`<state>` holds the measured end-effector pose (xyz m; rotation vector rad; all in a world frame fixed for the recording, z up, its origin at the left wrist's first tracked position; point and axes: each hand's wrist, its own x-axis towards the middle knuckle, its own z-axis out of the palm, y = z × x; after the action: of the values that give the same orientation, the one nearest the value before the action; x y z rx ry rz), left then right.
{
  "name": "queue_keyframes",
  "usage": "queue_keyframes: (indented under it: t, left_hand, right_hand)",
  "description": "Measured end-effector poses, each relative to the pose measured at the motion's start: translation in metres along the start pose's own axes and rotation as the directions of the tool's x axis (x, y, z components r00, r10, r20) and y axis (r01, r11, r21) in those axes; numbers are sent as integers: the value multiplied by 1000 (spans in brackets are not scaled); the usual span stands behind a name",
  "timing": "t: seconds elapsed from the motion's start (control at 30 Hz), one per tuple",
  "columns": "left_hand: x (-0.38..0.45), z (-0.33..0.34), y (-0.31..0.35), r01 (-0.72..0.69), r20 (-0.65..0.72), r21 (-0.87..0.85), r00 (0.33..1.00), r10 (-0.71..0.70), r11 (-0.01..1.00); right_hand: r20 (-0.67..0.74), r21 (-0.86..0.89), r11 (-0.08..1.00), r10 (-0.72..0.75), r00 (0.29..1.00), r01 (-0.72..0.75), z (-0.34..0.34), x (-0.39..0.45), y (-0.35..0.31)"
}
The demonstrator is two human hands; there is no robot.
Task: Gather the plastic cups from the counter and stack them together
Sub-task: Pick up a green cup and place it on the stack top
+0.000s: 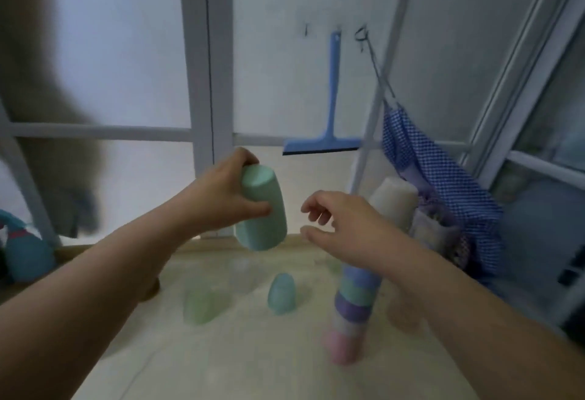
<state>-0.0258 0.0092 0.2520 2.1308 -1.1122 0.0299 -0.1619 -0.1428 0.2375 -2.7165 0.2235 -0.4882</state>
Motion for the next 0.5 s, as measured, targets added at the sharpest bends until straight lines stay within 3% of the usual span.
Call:
queue_keyframes:
  t: [0.23, 0.5]
  left_hand:
    - [43, 16, 106, -197, -43, -80, 980, 194, 977]
    - [83, 62, 169, -302, -18, -114, 953, 302, 946]
  right_hand:
    - [-166, -46, 994, 89, 982, -98, -94, -49, 43]
    - [-218, -27, 968, 238, 946, -250, -122, -77, 90]
